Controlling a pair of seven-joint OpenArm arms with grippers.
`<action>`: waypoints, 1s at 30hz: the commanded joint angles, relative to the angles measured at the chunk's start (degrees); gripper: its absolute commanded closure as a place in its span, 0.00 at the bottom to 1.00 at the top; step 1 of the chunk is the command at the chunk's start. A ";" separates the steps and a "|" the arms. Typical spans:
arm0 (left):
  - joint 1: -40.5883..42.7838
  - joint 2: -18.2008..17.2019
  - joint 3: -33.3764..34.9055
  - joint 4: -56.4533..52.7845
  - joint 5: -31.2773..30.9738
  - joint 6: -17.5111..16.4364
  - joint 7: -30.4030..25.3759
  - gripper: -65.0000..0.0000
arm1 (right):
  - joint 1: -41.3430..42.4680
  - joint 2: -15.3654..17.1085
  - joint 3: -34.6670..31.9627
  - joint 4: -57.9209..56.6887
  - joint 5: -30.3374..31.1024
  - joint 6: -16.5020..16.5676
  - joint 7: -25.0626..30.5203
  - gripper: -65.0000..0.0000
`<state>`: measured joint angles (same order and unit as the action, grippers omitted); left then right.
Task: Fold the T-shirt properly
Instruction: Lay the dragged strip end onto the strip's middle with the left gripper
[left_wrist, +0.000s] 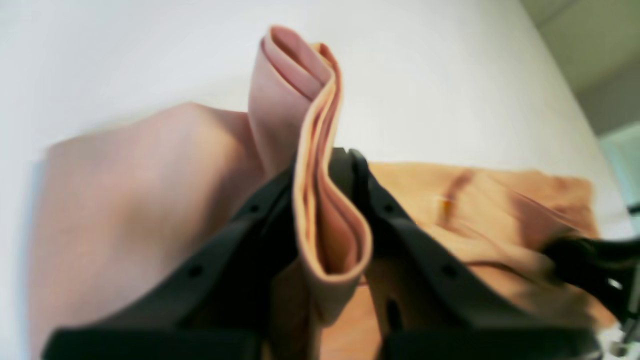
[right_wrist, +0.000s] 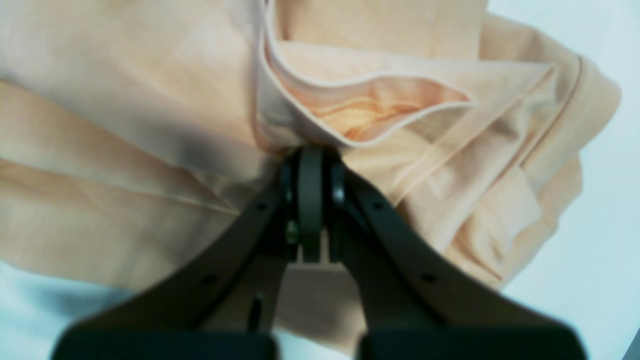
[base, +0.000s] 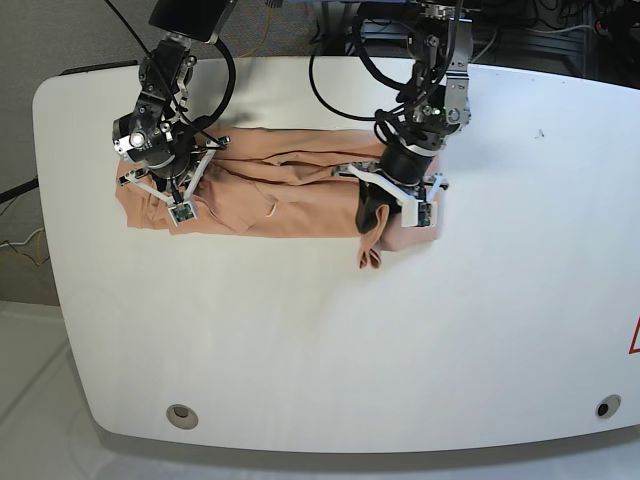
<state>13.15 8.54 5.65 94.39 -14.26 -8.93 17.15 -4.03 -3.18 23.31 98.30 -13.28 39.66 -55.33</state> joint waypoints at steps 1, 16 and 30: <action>-1.15 0.39 1.95 0.95 -0.82 0.45 -1.37 0.98 | -0.23 0.06 0.21 0.29 -1.10 0.34 -2.30 0.96; -1.85 0.30 11.45 -0.02 -0.64 6.60 -1.37 0.98 | -0.32 0.06 0.21 0.29 -1.01 0.34 -2.30 0.96; -1.94 -0.14 12.68 -5.82 -0.55 7.13 -1.37 0.97 | -0.32 0.06 0.21 0.29 -1.01 0.34 -2.30 0.96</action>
<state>11.70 7.88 18.11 88.29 -14.48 -1.28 17.06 -4.05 -3.18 23.31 98.30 -13.28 39.66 -55.33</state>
